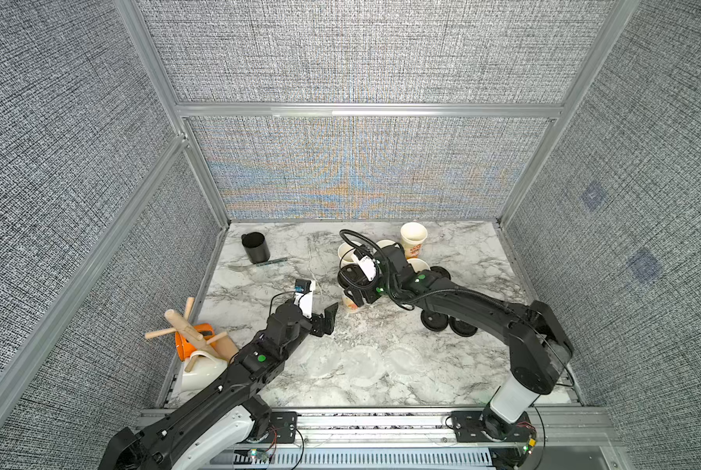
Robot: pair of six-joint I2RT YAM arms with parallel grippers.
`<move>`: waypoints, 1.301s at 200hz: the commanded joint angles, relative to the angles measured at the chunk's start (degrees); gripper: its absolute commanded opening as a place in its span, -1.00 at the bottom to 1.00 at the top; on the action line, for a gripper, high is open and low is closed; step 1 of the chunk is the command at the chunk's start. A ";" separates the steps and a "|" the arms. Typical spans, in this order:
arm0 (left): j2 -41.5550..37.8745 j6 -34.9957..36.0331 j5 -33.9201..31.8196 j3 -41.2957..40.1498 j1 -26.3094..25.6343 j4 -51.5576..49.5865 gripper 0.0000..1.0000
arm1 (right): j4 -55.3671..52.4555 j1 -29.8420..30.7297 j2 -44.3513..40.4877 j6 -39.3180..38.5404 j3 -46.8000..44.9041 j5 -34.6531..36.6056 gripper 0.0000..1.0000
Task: Put the leak-proof paper on the milk tea cups
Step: Move the cup to the center of the board.
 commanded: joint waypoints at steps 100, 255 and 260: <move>-6.24 0.33 -4.04 0.43 -0.06 -9.20 0.78 | 10.24 3.07 3.44 -3.03 -2.70 1.18 0.96; -18.74 1.79 -8.41 -3.69 -0.06 -14.66 0.79 | 9.16 6.95 16.66 -0.86 13.34 3.16 0.87; -19.14 1.79 -8.50 -3.89 -0.06 -14.82 0.79 | 9.05 7.05 17.24 -0.89 14.19 3.20 0.87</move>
